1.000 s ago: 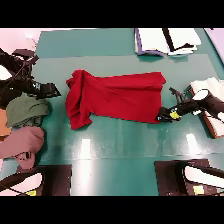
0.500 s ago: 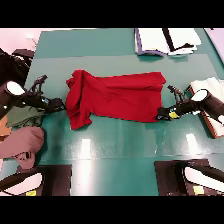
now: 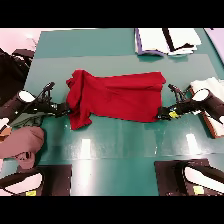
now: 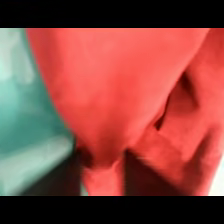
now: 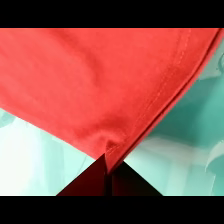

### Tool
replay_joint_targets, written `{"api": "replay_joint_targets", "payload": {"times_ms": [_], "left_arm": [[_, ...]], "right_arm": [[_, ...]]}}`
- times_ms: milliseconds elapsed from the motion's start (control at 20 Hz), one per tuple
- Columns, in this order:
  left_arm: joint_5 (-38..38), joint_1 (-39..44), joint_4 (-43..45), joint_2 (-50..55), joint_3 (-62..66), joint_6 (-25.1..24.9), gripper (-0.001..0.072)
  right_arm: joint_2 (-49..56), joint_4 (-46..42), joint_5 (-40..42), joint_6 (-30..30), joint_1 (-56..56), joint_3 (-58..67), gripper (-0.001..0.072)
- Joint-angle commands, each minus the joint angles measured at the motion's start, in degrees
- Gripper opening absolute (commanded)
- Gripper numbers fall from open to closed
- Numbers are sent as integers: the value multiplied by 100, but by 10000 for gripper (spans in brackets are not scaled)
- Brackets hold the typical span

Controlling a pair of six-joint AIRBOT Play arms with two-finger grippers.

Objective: Fold the shirts.

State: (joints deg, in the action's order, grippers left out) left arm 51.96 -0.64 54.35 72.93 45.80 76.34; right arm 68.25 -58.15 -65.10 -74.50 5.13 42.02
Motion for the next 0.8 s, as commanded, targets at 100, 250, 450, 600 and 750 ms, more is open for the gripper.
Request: {"api": "replay_joint_targets", "payload": {"times_ms": [100, 250, 450, 600, 750], "left_arm": [[494, -223, 208, -63, 857, -31, 25], [682, -575, 286, -761, 1829, -31, 24], [715, -870, 293, -2031, 3346, -31, 24], [699, -870, 289, -2828, 4472, 31, 24], [667, -870, 293, -3314, 5558, 216, 24]], "right_arm": [[-4, -44, -328, 0, 7, 761, 20], [-188, -57, -592, 0, 9, 1862, 20], [-944, -358, -562, -11, 7, 3560, 20], [-1545, -713, -581, -221, 120, 4868, 20], [-1893, -761, -846, -330, 605, 5932, 19]]}}
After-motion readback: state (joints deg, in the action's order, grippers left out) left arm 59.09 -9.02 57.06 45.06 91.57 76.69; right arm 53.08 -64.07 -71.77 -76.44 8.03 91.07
